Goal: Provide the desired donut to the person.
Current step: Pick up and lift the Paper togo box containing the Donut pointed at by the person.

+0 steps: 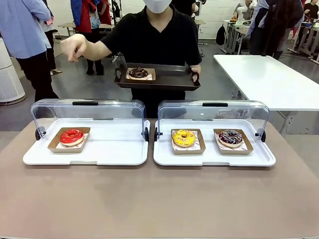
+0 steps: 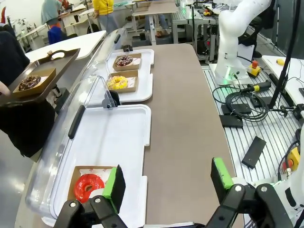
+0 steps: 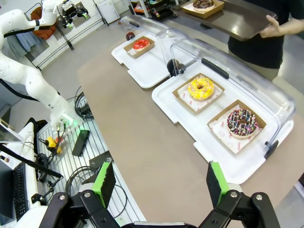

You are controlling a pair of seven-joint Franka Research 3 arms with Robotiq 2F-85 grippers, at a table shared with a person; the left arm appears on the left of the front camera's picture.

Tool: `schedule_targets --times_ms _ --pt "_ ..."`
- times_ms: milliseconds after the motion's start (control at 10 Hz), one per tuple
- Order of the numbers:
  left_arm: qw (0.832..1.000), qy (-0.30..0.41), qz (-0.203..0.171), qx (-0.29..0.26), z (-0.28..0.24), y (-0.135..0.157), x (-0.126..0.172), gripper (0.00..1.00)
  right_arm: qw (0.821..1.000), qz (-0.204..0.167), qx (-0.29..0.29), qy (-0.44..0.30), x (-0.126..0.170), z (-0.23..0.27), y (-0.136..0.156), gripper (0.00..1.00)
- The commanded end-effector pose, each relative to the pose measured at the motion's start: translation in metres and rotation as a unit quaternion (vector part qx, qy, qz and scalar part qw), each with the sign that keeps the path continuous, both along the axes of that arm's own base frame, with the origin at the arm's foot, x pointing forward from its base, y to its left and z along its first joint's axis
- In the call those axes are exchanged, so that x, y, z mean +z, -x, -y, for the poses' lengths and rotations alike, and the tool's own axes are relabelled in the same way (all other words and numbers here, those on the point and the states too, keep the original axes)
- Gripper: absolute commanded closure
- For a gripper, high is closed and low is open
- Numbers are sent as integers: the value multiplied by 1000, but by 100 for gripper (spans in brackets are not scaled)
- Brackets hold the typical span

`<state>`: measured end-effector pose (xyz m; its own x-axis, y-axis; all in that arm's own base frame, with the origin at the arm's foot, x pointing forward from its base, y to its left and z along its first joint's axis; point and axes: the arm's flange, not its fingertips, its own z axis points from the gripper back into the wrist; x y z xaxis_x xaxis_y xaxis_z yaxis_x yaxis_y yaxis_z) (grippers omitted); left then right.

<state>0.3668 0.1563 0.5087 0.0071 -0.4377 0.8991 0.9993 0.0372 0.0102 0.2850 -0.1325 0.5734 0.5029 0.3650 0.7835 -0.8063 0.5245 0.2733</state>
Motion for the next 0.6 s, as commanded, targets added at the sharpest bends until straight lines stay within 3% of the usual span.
schedule_targets --times_ms 0,500 --pt "1000 2 5 -1 -1 1 -1 5 1000 10 8 -12 1 0 -2 0" --pt "1000 2 5 -1 -1 1 -1 5 1000 10 8 -12 1 0 -2 0"
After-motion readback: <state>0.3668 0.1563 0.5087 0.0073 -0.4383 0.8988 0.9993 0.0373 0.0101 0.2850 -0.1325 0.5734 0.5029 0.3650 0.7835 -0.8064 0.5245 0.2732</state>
